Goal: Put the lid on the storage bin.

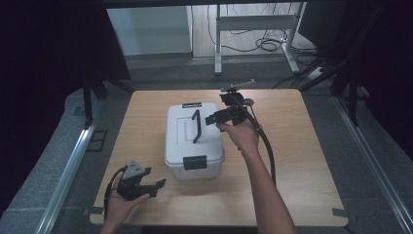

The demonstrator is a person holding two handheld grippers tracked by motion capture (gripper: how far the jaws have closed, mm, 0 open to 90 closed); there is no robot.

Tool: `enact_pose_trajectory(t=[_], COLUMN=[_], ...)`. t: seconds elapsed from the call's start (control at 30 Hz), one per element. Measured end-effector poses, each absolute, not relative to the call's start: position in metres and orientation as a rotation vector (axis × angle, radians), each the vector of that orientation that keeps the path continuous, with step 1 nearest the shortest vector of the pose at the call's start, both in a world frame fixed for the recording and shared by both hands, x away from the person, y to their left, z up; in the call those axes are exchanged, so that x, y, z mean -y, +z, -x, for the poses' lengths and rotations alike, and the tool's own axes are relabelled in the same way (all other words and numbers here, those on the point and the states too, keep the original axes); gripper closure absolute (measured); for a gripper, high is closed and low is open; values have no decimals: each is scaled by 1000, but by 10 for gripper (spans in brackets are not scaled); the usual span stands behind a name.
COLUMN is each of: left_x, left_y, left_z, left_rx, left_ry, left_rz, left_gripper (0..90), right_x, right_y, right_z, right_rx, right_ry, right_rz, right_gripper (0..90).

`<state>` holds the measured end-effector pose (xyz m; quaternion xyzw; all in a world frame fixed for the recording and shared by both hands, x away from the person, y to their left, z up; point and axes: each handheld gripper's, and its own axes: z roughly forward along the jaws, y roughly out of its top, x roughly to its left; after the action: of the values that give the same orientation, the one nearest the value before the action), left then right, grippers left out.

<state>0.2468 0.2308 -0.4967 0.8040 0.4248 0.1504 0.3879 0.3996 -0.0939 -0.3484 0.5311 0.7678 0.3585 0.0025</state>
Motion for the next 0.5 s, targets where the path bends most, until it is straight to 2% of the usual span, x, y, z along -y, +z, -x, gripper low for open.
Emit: enact_pose_trajectory(t=[0.5], left_x=[-235], left_y=[-499], left_z=[-248], left_rx=[-1109], left_ry=[400], left_rz=[-2059], left_gripper=[261], right_x=[170], right_y=[-381], right_z=[-367], right_rx=[-2351], right_ry=[1211], right_rz=[-1569], right_gripper=[478])
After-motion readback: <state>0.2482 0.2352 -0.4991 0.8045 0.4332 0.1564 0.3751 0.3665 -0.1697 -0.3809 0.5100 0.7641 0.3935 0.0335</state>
